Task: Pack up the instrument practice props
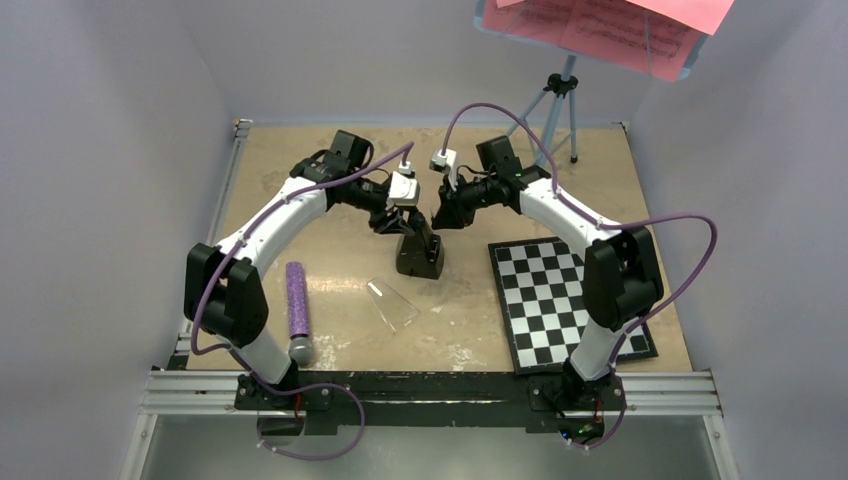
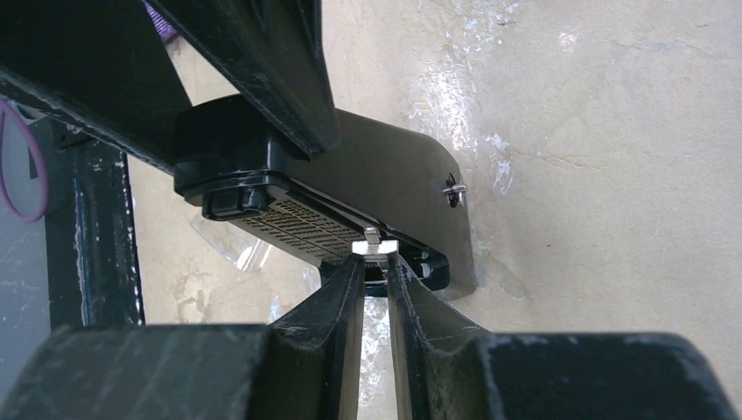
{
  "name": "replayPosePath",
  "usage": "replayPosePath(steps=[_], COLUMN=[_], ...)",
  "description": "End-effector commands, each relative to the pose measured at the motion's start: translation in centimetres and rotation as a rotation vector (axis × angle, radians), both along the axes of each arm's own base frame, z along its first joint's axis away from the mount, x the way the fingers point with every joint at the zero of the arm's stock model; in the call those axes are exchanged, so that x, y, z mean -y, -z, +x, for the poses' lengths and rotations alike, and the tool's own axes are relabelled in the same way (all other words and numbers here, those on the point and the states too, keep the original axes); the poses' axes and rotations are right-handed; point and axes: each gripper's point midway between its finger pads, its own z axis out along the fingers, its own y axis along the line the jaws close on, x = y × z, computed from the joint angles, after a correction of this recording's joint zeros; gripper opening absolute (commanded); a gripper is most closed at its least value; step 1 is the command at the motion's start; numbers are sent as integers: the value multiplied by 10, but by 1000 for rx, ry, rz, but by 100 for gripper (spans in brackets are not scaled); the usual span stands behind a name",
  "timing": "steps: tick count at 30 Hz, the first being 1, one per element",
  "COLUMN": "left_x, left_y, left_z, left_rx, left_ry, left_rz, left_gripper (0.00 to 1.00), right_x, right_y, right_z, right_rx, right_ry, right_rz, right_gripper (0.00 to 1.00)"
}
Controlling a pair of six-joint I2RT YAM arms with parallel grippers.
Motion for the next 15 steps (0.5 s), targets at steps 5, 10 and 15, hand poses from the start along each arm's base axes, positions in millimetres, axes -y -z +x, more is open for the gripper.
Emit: replayPosePath(steps=[5, 10, 15], left_x=[-2, -1, 1], left_y=[-3, -3, -3], left_z=[15, 15, 16], left_rx=[62, 52, 46], left_ry=[5, -3, -13], left_rz=[7, 0, -9], left_gripper=[0, 0, 0], right_x=[-18, -22, -27], right_y=[-34, -36, -38], right_z=[-5, -4, -4], right_rx=[83, 70, 62], right_ry=[-99, -93, -93], right_rz=[81, 101, 117], right_gripper=[18, 17, 17])
